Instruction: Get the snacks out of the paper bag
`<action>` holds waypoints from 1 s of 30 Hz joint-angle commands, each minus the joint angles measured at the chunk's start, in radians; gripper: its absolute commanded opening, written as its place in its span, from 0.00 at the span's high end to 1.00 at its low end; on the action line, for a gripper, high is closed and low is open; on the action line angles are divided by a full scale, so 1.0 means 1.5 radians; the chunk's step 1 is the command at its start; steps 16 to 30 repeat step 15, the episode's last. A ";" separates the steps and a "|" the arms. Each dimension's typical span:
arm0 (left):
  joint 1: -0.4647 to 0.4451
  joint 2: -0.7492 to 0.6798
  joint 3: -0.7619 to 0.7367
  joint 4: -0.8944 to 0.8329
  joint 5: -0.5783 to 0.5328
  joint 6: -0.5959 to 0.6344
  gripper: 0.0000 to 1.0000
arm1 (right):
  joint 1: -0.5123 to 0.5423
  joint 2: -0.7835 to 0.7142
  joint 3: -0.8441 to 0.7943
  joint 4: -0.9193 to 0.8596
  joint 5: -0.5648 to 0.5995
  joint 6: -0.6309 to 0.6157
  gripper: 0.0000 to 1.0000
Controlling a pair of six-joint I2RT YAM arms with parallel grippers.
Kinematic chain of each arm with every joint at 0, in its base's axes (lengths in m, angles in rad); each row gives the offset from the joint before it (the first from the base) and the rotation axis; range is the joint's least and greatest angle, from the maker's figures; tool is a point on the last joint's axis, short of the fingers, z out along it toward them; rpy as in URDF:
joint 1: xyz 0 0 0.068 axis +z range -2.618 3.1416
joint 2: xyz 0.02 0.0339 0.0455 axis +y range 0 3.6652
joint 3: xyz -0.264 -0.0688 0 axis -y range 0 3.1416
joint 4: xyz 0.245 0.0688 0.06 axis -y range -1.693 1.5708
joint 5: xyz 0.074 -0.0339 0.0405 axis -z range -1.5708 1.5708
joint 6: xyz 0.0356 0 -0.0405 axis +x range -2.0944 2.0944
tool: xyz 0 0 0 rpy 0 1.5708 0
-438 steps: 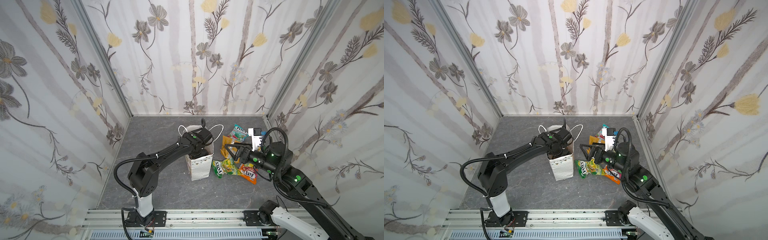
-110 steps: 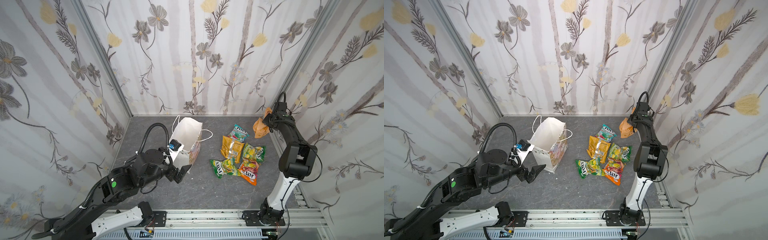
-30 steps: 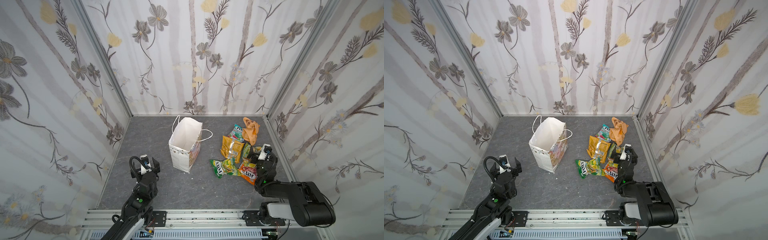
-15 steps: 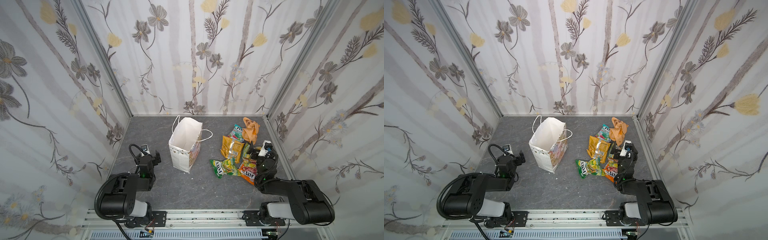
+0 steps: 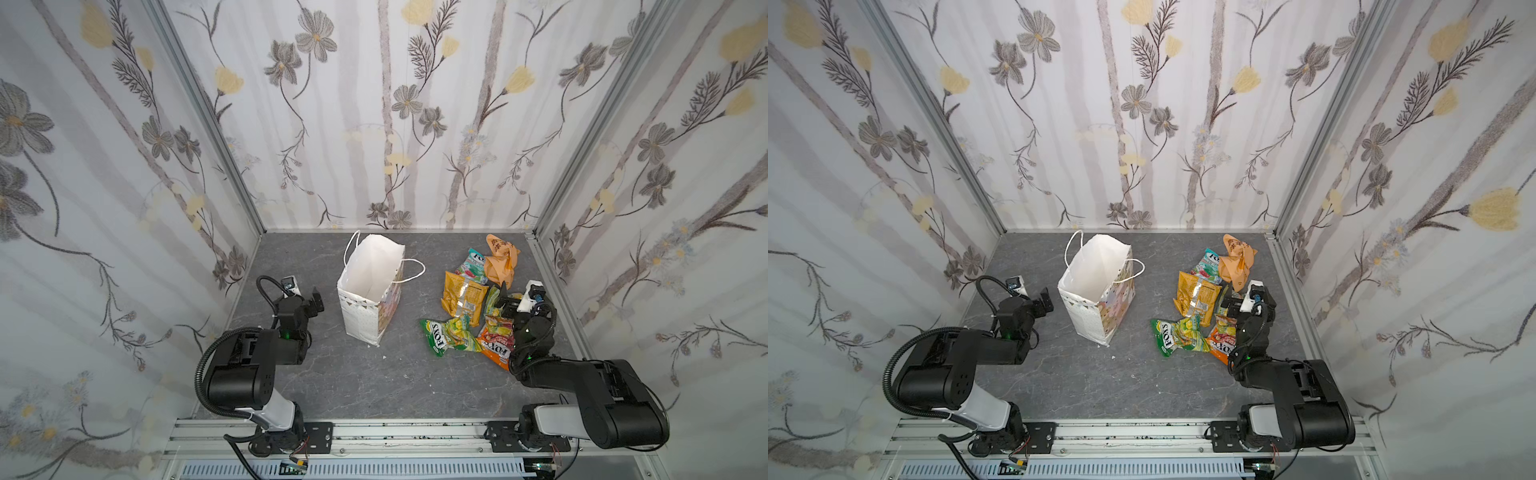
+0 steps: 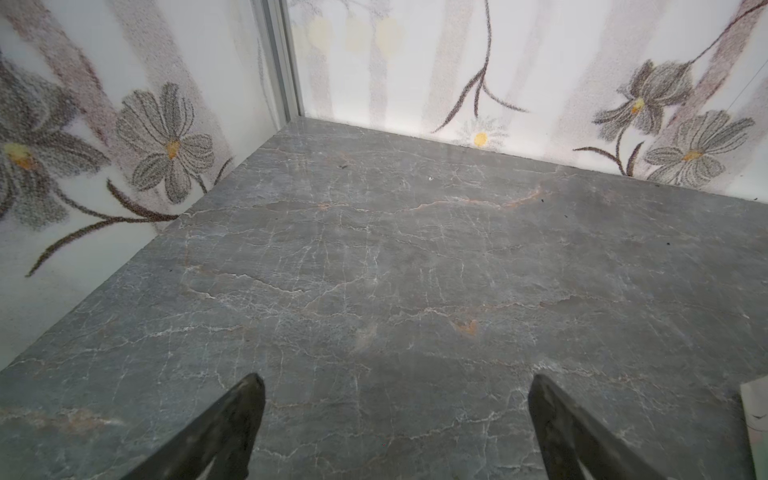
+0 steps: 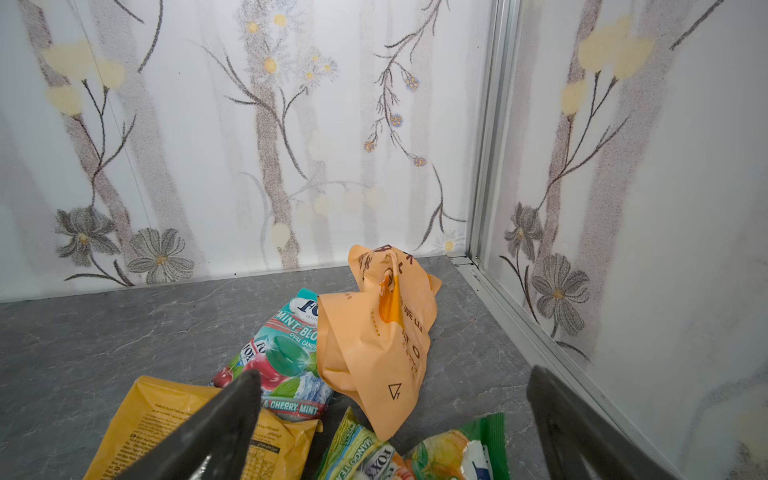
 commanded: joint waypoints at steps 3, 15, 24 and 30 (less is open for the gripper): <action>0.000 0.000 0.005 -0.007 0.002 0.002 0.00 | 0.001 0.002 0.006 0.012 -0.007 -0.006 0.00; -0.001 0.001 0.005 -0.008 0.000 0.004 0.00 | -0.010 0.001 0.006 0.009 -0.033 -0.002 0.00; -0.001 0.001 0.005 -0.008 0.000 0.004 0.00 | -0.010 0.001 0.006 0.009 -0.033 -0.002 0.00; -0.001 0.001 0.005 -0.008 0.000 0.004 0.00 | -0.010 0.001 0.006 0.009 -0.033 -0.002 0.00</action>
